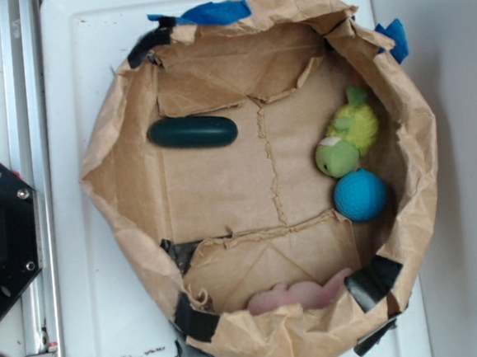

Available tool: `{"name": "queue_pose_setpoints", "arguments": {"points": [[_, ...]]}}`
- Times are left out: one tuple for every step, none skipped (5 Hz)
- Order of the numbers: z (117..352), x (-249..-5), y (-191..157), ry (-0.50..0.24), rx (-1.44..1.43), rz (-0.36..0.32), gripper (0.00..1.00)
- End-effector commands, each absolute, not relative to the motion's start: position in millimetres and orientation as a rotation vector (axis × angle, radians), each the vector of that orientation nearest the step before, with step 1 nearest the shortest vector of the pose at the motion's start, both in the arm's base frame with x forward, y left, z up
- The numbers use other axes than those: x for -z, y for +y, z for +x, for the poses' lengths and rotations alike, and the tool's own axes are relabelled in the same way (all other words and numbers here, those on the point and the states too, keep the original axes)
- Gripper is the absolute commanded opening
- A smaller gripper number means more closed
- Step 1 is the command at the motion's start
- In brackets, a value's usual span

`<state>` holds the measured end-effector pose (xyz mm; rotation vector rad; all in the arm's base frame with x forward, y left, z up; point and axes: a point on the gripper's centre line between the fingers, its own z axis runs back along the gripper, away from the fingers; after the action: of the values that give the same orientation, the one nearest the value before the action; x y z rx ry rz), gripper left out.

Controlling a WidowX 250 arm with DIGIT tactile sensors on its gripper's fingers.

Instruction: Grab the green animal.

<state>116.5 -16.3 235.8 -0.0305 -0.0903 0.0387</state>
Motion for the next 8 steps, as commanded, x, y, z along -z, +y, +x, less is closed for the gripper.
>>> {"name": "queue_pose_setpoints", "arguments": {"points": [[116.5,-235.8,-16.3,-0.09,-0.039,-0.03,1.0],[166.4,-243.0,4.6,-0.131,-0.091,-0.014,1.0],[203.7,-241.0,17.5,-0.165,-0.114,0.007,1.0],[227.9,-226.5,27.4,-0.191,-0.155,0.022,1.0],[242.1,-203.5,39.7,-0.308,-0.347,-0.084,1.0],[254.0,-189.3,44.5,-0.296,-0.488,-0.137,1.0],[272.0,-174.2,57.8,-0.222,-0.552,-0.149,1.0],[272.0,-174.2,57.8,-0.222,-0.552,-0.149,1.0]]}}
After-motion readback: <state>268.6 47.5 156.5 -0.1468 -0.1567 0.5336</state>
